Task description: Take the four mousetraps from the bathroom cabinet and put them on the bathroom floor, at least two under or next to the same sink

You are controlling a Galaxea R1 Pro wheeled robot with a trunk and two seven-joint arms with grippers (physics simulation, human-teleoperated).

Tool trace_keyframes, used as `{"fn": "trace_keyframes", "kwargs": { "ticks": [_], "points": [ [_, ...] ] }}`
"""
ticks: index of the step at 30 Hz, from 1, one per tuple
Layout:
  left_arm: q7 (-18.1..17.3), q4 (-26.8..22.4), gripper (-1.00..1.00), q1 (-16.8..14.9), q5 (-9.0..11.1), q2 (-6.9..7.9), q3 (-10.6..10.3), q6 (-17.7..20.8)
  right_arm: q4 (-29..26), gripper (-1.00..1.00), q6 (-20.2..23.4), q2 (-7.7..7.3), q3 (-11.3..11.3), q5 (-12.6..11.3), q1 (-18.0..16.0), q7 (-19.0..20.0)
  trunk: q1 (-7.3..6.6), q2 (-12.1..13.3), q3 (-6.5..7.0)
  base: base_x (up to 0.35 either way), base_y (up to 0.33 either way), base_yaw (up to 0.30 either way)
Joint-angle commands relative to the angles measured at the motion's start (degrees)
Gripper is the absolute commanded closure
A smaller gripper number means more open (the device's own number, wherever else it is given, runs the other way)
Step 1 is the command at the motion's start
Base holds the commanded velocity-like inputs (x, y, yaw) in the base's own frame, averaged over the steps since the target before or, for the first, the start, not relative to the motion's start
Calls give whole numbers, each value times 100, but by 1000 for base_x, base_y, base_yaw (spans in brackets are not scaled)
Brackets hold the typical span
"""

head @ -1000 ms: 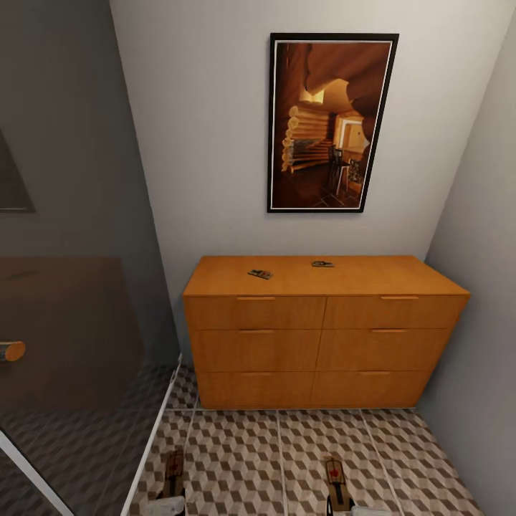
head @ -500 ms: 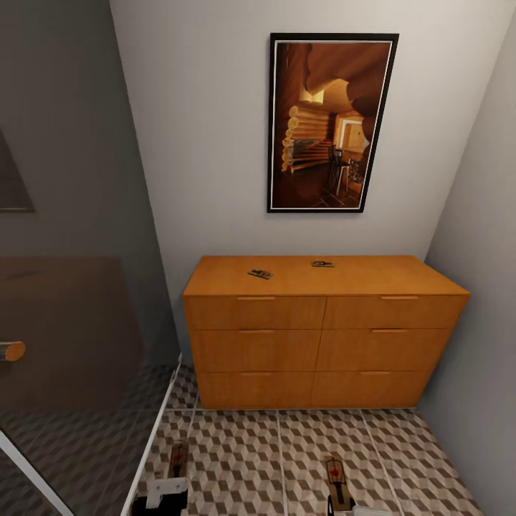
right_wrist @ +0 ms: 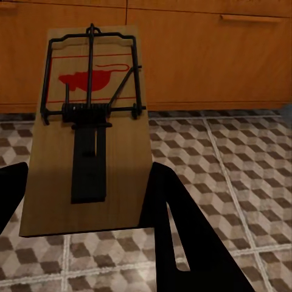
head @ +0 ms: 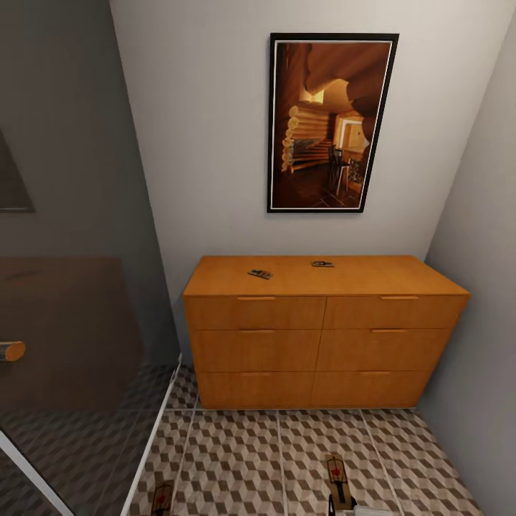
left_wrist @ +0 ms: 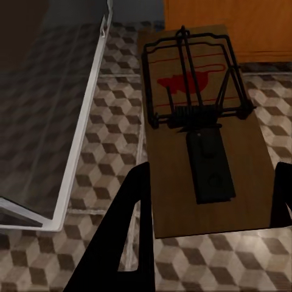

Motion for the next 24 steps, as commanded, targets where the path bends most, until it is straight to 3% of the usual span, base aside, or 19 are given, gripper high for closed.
{"fn": "trace_keyframes", "kwargs": {
  "ticks": [1,10,17,24],
  "points": [
    [34,10,100,-4,33,4,-49,-17,4,100,-22,1,52,-76,-4,4,0,-3,-6,0,0,0],
    [33,105,100,-4,34,-11,-57,-34,4,100,-14,2,47,-76,-4,4,0,-3,-6,-29,0,0],
    [34,125,100,-4,34,-20,-57,-37,4,100,-13,1,45,-76,-5,4,0,-3,-6,-298,0,0],
    [34,133,100,-4,34,-47,-57,-31,12,100,-14,-93,52,-65,-4,15,0,-3,-6,-336,0,0]
  ]
}}
